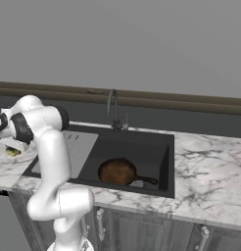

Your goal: Pick the pan and sponge and place them into the sink. Then turn on the water.

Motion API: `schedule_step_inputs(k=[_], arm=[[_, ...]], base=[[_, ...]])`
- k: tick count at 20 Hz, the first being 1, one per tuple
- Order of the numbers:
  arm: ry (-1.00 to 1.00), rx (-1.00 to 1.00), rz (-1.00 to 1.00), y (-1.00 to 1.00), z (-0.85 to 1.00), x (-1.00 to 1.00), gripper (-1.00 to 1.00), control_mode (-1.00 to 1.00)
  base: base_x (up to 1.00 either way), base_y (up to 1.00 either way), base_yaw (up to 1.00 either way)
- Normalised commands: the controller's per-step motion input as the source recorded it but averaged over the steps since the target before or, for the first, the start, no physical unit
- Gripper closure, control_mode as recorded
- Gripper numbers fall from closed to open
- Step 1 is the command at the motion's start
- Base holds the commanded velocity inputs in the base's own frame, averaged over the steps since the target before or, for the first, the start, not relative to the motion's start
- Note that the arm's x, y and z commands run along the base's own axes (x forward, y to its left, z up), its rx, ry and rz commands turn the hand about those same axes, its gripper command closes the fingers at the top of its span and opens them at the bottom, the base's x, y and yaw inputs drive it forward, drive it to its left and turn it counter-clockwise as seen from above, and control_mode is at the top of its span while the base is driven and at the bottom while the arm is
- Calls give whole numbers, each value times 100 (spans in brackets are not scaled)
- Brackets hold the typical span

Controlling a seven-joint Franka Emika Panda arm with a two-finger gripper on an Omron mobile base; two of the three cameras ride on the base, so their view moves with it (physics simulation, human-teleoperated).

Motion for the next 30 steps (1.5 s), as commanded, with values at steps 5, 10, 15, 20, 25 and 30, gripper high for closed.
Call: schedule_step_inputs(k=[5,10,15,20,25,30], arm=[[-8,12,0,-85,29,-52,100,-100],[-12,3,0,-99,41,-71,100,-100],[-12,0,0,-100,54,-54,100,-100],[-5,-2,0,-100,53,-21,100,-100],[0,-2,-1,-100,39,-7,100,-100],[0,0,-6,-100,22,0,100,-100]], base=[[0,0,0],[0,0,0],[0,0,0],[0,0,0],[0,0,0],[0,0,0]])
